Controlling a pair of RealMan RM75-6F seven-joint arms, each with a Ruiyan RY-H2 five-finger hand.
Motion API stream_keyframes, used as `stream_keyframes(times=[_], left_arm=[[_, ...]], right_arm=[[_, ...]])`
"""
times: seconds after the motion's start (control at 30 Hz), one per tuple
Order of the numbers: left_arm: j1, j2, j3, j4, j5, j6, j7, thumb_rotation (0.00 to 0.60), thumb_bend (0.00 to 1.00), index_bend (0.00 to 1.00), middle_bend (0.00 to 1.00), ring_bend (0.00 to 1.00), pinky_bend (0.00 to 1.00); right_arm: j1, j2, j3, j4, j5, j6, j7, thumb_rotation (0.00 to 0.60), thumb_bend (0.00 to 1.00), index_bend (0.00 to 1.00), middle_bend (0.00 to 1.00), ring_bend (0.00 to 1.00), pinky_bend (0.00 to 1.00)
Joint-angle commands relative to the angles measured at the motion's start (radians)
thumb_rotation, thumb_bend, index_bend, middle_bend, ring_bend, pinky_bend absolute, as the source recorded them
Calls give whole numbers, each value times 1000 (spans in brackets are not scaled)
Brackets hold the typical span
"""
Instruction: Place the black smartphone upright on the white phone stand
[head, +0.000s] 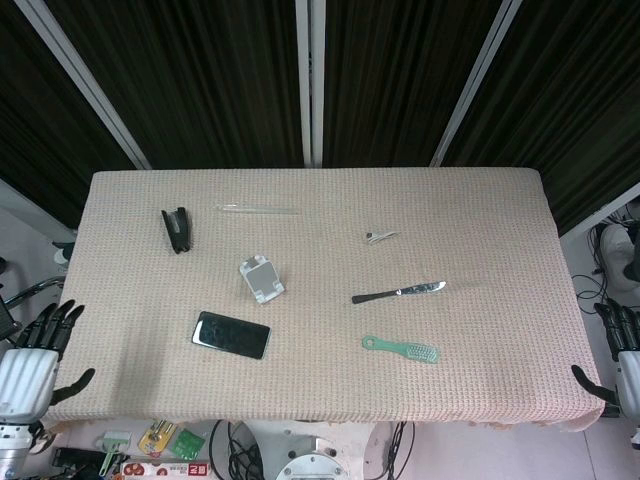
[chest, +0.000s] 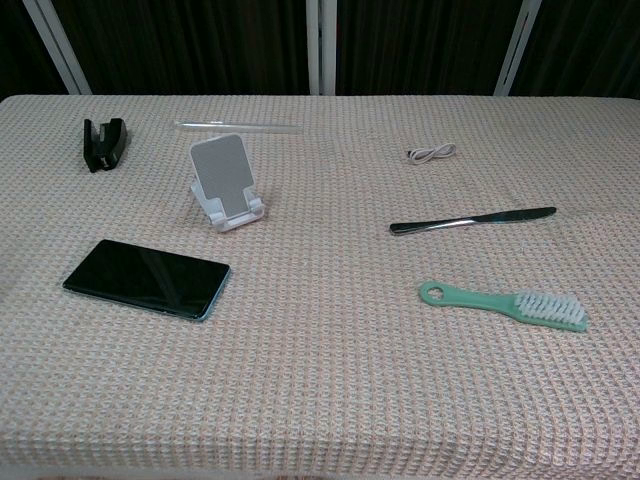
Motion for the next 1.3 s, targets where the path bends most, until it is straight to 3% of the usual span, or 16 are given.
stream_keyframes(times=[0.03,0.37,0.63,0.97,1.13,1.3], left_arm=[[-1,-11,6,10,-3,-11,-4,600,176,71,60,47,192],[-19,-1,18,-15,34,-29,-1,600,177,70,59,47,194],[-114,8,20,-138,48,-188,41,600,177,71,49,47,204],[-274,-169,-43,-131,-22,-420,176,600,177,102,53,47,204],[-340,-258,-81,-90,-129,-519,227,600,177,192,142,47,204],[-387,-321,-101,-44,-207,-573,274,600,180,246,142,47,204]], right_arm=[[1,-2,-1,-1,5,-8,-7,600,128,0,0,0,0],[-1,0,2,-14,1,1,-11,600,129,0,0,0,0],[-5,11,11,-25,12,6,-4,600,131,0,0,0,0],[-12,32,16,-27,24,9,0,600,131,0,0,0,0],[-25,41,21,-16,42,18,23,600,131,0,0,0,0],[-34,39,26,7,53,24,45,600,131,0,0,0,0]])
